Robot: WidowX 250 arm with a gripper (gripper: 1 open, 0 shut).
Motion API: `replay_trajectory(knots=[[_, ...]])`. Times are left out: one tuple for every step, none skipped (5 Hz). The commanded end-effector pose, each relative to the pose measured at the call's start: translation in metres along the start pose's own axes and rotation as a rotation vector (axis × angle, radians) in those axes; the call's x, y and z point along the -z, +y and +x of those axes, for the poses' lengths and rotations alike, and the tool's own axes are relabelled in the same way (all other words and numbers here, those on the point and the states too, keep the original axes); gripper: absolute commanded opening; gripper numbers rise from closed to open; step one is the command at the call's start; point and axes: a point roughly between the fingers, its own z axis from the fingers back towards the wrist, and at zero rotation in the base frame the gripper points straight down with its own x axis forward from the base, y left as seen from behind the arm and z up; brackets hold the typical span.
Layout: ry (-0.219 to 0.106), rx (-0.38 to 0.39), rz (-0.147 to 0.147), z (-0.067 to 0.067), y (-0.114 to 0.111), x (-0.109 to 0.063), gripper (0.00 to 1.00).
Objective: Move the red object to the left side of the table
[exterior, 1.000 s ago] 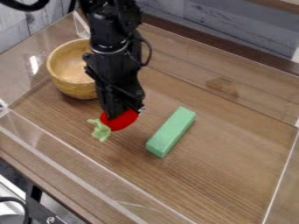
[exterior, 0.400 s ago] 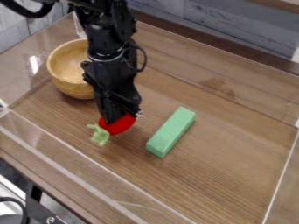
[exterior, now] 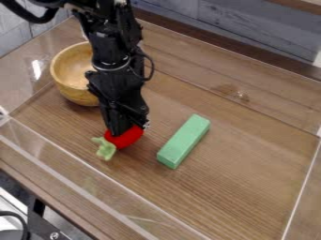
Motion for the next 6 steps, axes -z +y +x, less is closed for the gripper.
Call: replay_trajectory(knots=[[-0.013, 0.0, -0.005, 0.003, 0.005, -0.001, 0.0], [-0.005, -0.005, -0.021, 0.003, 0.006, 0.003, 0.0], [0.001, -0.012, -0.039, 0.005, 0.008, 0.005, 0.0], [0.005, -0.02, -0.056, 0.006, 0.009, 0.007, 0.0], [0.0, -0.032, -0.063, 0.007, 0.01, -0.003, 1.0], [-0.008, -0.046, -0.07, 0.008, 0.01, -0.013, 1.0]])
